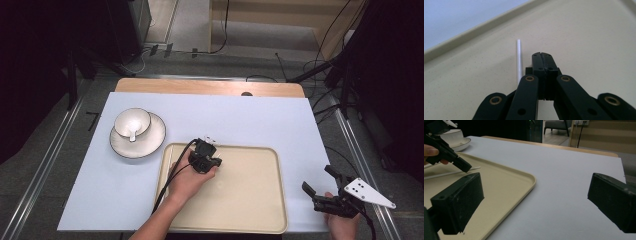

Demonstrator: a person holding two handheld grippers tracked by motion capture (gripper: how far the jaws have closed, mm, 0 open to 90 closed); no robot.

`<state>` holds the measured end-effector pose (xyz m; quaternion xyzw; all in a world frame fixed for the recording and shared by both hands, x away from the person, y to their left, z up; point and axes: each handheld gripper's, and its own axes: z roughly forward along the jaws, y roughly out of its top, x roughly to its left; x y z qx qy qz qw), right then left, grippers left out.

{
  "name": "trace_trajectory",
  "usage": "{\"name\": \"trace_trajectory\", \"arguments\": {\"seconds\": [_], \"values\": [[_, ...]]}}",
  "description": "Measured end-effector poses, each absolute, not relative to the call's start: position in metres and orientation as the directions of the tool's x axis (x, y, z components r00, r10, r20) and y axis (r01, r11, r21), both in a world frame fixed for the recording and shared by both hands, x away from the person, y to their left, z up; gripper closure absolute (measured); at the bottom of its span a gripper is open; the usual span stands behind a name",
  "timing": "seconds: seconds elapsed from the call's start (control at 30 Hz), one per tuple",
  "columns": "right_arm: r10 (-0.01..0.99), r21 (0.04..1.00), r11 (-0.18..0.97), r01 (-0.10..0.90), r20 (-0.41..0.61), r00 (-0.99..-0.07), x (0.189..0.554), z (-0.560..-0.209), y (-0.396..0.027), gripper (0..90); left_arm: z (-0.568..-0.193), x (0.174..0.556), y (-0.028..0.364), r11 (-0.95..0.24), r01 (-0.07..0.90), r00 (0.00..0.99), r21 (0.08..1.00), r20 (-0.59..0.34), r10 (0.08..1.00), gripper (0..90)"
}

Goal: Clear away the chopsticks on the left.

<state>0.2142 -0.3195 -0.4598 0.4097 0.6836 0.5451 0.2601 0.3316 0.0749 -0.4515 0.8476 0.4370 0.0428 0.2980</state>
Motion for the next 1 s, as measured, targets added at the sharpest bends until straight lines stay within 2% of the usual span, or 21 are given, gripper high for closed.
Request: {"name": "trace_trajectory", "arguments": {"seconds": [0.27, 0.63, 1.0], "values": [[0.841, 0.959, 0.084, 0.271, 0.078, -0.535, 0.214, -0.459, -0.317, 0.2, -0.454, 0.345, 0.09, -0.374, 0.748, 0.556, 0.548, -0.209, 0.805, 90.0], [0.842, 0.959, 0.077, 0.272, 0.083, -0.532, 0.213, -0.459, -0.317, 0.2, -0.452, 0.358, 0.133, -0.259, 0.81, 0.437, 0.527, -0.246, 0.865, 90.0], [0.841, 0.959, 0.072, 0.274, 0.089, -0.533, 0.213, -0.459, -0.321, 0.2, -0.454, 0.359, 0.156, -0.199, 0.815, 0.391, 0.545, -0.263, 0.882, 90.0]]}}
